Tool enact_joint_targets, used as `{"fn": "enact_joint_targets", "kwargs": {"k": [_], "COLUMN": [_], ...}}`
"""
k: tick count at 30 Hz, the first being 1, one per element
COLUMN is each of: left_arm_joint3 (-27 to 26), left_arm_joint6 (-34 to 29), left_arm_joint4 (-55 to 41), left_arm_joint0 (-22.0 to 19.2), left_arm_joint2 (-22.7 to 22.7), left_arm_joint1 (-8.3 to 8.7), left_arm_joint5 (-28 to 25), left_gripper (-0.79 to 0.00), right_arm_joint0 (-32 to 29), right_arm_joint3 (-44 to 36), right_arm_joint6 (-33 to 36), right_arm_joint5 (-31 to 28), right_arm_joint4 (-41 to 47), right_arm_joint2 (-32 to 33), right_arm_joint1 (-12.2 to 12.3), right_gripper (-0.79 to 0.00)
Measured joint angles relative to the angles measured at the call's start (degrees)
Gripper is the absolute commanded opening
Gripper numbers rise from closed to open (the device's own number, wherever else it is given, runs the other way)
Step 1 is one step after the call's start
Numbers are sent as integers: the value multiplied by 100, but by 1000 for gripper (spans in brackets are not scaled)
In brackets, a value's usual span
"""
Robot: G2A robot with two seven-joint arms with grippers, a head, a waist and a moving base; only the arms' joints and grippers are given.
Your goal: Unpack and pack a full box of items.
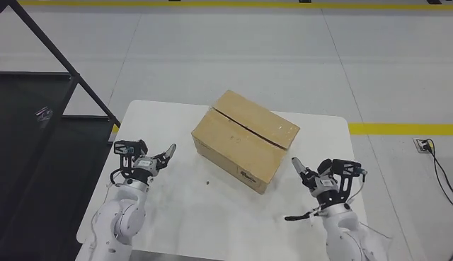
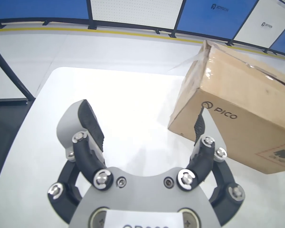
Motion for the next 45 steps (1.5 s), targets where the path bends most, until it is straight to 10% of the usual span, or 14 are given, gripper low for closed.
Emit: {"fn": "enact_joint_targets", "kwargs": {"k": [7,19,34,45], "left_arm_joint3": [313,263,222,509], "left_arm_joint6": [151,193,256,187], "left_arm_joint4": [-116,-149,-304,-311], "left_arm_joint0": [-185,-111,-2,-212], "left_arm_joint2": [94,60,-134,-265], "left_arm_joint1": [-36,-42,-33,-26], "left_arm_joint5": [58,216,303,455], "left_gripper": [0,0,0,0], "right_arm_joint0": [1318,1456,3071,3420], "right_arm_joint3": [1169,1379,3622,4059], "right_arm_joint6": [-287,-514,-1948,-1630], "right_arm_joint5": [985,1128,619,66], "right_arm_joint4": [1307,1699,3503,3496], "right_arm_joint2": [-430,-354,-926,-1213], "right_arm_joint1": [-223,-291,-752,-872], "right_gripper": [0,0,0,0]}}
